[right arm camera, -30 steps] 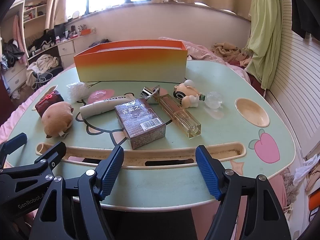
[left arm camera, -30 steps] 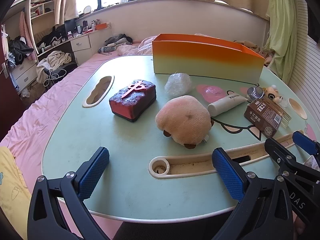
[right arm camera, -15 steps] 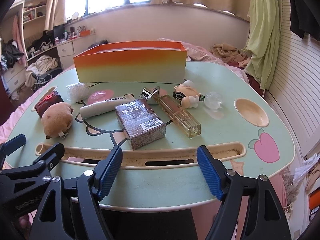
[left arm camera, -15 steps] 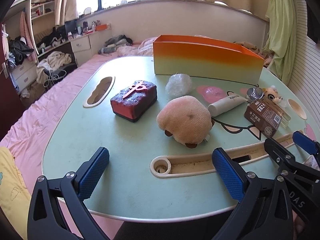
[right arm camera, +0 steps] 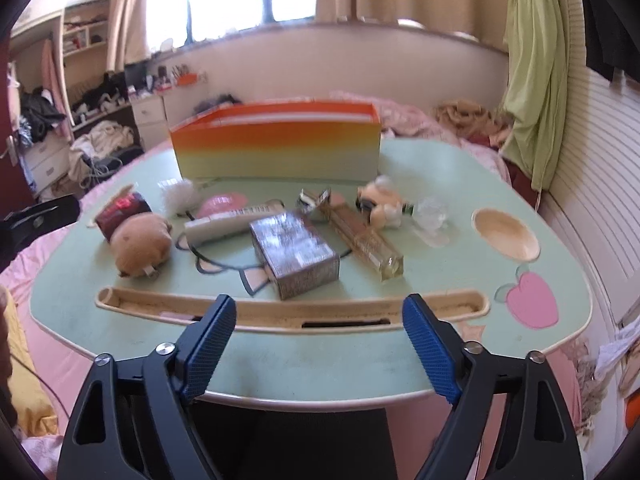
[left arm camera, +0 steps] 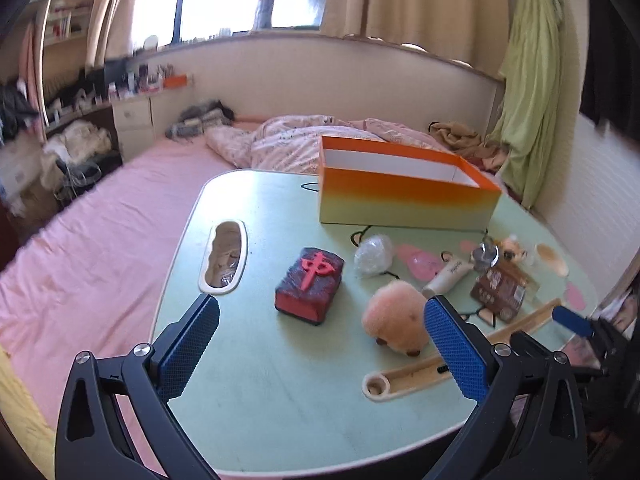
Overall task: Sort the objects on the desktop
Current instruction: 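Reach the left gripper down to the red tile on the table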
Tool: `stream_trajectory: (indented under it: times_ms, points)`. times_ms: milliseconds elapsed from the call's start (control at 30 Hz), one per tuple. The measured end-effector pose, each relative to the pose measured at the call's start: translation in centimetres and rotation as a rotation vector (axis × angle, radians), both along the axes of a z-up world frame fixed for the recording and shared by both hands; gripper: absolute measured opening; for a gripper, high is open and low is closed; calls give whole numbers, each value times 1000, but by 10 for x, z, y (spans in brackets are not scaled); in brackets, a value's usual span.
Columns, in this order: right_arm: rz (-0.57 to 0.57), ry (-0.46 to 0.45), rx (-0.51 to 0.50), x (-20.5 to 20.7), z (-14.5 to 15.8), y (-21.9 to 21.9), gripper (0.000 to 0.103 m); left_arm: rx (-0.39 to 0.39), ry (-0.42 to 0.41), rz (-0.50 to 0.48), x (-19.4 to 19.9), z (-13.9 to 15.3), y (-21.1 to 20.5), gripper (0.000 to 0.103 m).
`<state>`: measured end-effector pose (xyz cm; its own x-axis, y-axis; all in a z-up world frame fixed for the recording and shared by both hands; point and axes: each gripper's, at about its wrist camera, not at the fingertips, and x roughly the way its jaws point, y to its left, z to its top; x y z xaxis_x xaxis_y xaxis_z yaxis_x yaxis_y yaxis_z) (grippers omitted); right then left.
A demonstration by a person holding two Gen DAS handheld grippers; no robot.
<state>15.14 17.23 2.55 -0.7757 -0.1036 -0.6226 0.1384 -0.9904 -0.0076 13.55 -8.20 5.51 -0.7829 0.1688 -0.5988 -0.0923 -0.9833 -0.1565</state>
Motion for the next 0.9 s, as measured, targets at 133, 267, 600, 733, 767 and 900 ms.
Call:
stream_trajectory:
  times_ms: [133, 267, 600, 733, 767, 900]
  points:
    - [20, 54, -13, 5, 10, 6, 69, 43, -52, -28, -31, 0, -16, 75]
    - [22, 73, -41, -3, 20, 22, 54, -3, -82, -88, -54, -8, -14, 51]
    - [95, -39, -139, -50, 25, 55, 42, 7, -158, -171, -70, -39, 2, 52]
    - [114, -69, -142, -61, 20, 52, 34, -19, -168, -177, -77, -45, 5, 51]
    - [117, -72, -144, -63, 18, 51, 34, -19, -170, -183, -78, -45, 5, 51]
    - [134, -97, -140, -66, 10, 46, 33, -25, -175, -199, -79, -45, 6, 42]
